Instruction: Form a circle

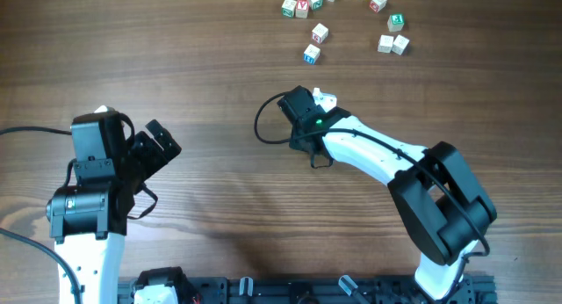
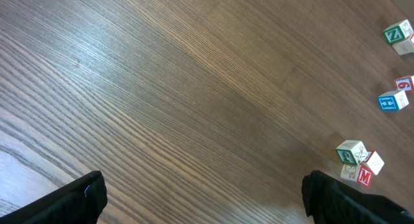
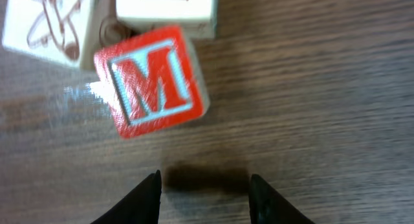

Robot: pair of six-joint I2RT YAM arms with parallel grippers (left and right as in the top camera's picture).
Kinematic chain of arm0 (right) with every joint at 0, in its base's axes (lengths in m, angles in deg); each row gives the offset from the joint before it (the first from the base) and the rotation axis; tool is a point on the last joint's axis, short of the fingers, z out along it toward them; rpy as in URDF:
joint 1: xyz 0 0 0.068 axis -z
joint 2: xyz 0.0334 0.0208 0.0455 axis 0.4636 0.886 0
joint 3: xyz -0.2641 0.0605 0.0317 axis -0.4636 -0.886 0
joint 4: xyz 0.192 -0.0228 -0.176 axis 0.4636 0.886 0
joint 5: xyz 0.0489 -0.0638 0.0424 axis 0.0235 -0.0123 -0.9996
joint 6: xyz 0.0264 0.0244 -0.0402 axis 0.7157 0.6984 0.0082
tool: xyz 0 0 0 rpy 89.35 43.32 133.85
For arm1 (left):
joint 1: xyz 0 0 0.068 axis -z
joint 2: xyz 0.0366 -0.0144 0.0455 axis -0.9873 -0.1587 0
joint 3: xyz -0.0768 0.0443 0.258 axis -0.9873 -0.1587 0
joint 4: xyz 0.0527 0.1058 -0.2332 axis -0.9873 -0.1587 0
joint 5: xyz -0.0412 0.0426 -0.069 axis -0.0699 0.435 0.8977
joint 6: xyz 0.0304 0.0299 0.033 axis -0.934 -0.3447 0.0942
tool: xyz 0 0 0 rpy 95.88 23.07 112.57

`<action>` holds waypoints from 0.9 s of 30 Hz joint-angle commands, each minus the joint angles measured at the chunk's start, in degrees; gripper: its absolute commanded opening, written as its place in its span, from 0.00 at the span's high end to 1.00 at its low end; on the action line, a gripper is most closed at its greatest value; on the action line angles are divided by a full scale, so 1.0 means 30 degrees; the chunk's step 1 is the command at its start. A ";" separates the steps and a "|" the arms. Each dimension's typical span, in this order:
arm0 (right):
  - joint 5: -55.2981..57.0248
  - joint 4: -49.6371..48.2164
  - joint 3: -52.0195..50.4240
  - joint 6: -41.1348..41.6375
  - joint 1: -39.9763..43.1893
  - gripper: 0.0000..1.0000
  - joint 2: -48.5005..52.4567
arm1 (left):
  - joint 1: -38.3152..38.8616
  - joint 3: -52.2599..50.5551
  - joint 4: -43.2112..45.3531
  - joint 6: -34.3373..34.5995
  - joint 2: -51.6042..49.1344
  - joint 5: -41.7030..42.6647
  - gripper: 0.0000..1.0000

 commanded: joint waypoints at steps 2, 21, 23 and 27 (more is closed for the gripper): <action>0.2091 -0.0838 0.0211 -0.0459 0.0073 0.46 -0.1195 | -0.0102 -0.0051 0.0044 0.0131 -0.0015 -0.0248 0.00; 0.1311 -0.2798 0.1158 0.0619 0.1603 0.90 -0.0743 | -0.0102 -0.0051 0.0044 0.0131 -0.0015 -0.0248 0.00; 0.0495 -0.3249 0.1158 0.0495 0.1603 0.92 -0.0510 | -0.0102 -0.0051 0.0044 0.0131 -0.0015 -0.0248 0.00; -0.0036 -0.3373 0.1151 0.0495 0.1603 0.94 -0.0036 | -0.0102 -0.0051 0.0044 0.0131 -0.0015 -0.0248 0.00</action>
